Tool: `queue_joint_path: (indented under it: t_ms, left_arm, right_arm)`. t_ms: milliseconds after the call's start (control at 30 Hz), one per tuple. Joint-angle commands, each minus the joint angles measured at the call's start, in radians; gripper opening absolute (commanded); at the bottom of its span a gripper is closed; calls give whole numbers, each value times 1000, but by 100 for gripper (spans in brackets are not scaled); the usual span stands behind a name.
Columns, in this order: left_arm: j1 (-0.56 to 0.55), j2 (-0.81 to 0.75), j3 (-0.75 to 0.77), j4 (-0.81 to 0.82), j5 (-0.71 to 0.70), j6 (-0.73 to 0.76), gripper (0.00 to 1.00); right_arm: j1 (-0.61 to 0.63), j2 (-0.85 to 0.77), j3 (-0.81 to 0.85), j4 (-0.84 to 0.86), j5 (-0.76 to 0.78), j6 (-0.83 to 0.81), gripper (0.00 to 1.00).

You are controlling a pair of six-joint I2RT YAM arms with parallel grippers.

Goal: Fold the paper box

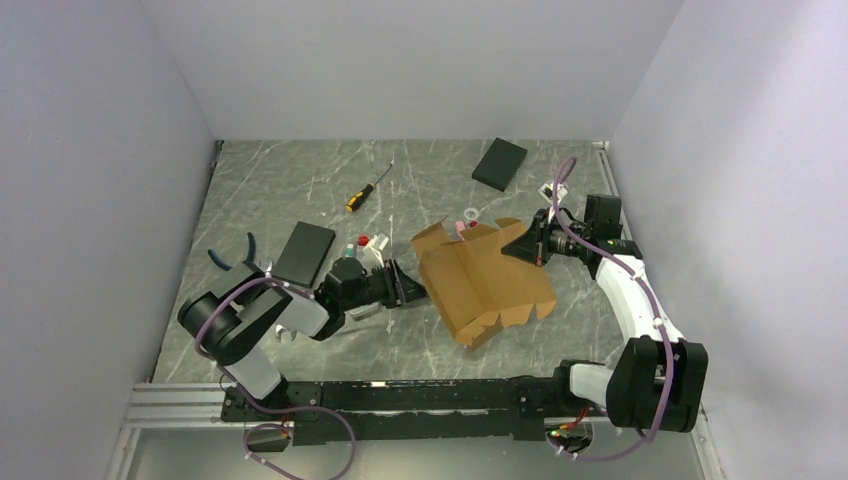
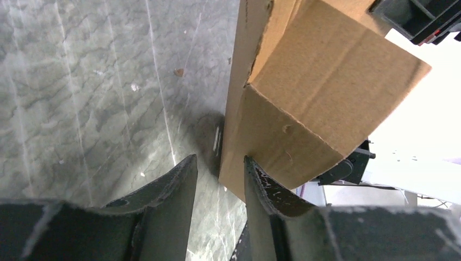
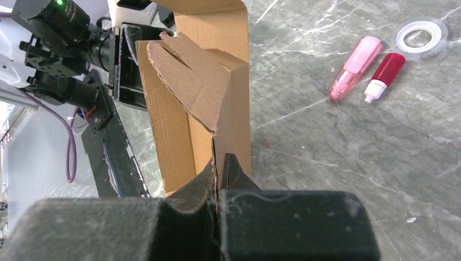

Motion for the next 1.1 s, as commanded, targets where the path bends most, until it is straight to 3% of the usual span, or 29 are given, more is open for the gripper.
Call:
queue_joint_path:
  t_ms: [0, 233, 333, 467, 633, 833, 933, 1067]
  left_arm:
    - [7, -88, 17, -96, 11, 1, 44]
    - [9, -303, 40, -472, -25, 118, 62]
    - [9, -353, 33, -518, -16, 156, 69]
    - [13, -350, 33, -541, 4, 183, 71]
    - [25, -353, 39, -643, -34, 237, 69]
    - [57, -539, -41, -690, -111, 264, 65]
    - [61, -584, -57, -711, -139, 268, 55]
    - [64, -509, -44, -654, -112, 257, 38]
  right_arm:
    - [5, -12, 5, 36, -16, 2, 0]
    - [5, -13, 3, 42, 2, 11, 0]
    - [5, -13, 2, 45, 5, 13, 0]
    - [5, -10, 2, 46, 5, 15, 0]
    - [4, -8, 2, 47, 7, 13, 0]
    - [4, -4, 3, 47, 3, 15, 0]
    - [4, -2, 2, 48, 2, 16, 0]
    - [4, -1, 0, 50, 3, 16, 0]
